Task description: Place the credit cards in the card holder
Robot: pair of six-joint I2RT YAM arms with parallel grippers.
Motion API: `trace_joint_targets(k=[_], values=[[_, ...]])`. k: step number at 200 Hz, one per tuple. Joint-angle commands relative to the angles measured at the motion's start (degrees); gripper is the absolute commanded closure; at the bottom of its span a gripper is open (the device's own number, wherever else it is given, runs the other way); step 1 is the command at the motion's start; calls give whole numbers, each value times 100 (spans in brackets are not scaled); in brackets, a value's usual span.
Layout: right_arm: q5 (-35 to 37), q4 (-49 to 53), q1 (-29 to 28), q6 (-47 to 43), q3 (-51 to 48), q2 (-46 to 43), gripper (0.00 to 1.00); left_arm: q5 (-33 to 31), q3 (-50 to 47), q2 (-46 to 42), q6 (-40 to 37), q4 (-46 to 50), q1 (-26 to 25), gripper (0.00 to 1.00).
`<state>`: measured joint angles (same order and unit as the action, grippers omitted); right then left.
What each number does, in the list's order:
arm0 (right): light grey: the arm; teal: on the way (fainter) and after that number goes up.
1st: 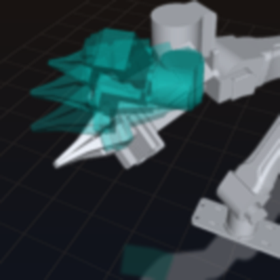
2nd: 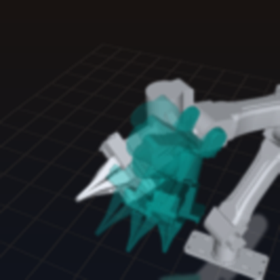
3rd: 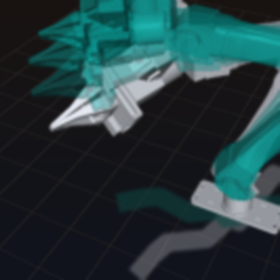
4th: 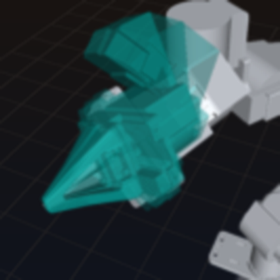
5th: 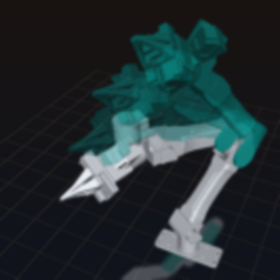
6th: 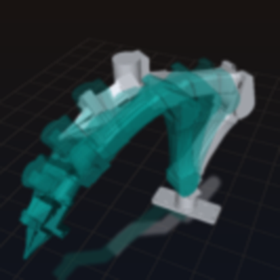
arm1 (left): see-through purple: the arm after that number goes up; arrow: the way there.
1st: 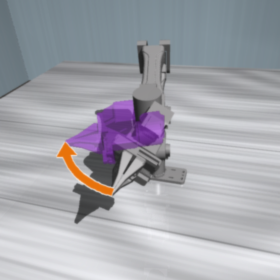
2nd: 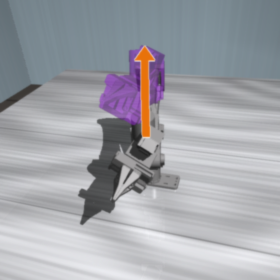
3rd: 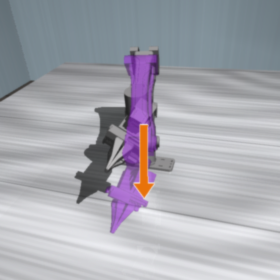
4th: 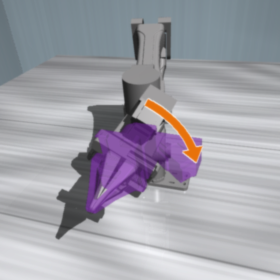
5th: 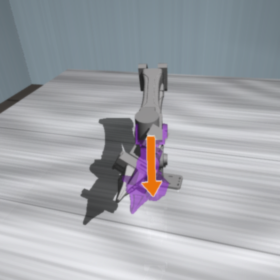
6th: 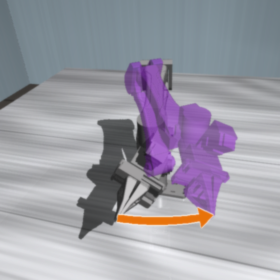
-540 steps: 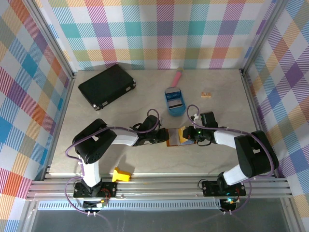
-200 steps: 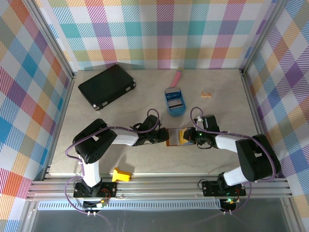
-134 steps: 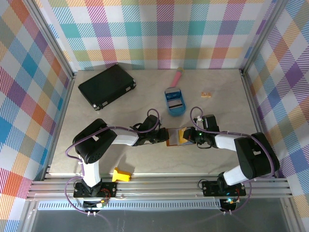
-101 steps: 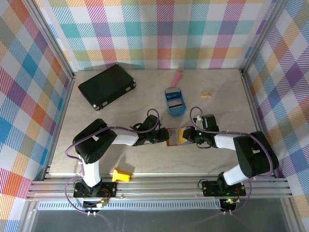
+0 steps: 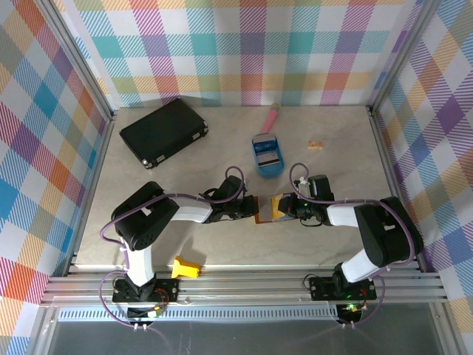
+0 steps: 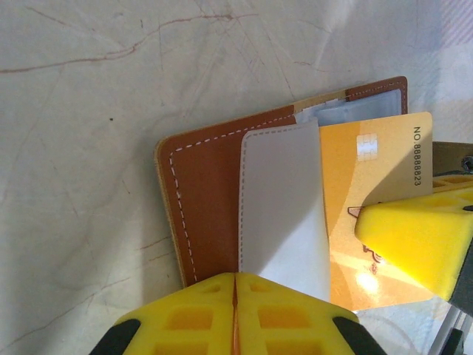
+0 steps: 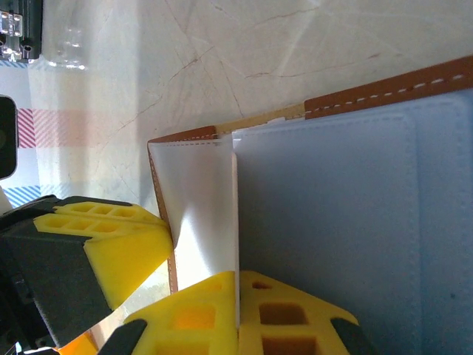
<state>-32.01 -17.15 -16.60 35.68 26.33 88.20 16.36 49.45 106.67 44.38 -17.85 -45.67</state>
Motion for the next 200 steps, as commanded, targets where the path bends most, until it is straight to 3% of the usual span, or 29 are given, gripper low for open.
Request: trace_joint_targets(k=[1,130,200], values=[[-187,-17,-27,63,-93,118,100,-89,58,161,43,351,-43,91],[-214,-449,-27,-111,-171,192,100,-106,71,151,49,396,-46,91],[-117,34,-24,-384,-60,-135,75,-115,99,162,56,431,-46,91]])
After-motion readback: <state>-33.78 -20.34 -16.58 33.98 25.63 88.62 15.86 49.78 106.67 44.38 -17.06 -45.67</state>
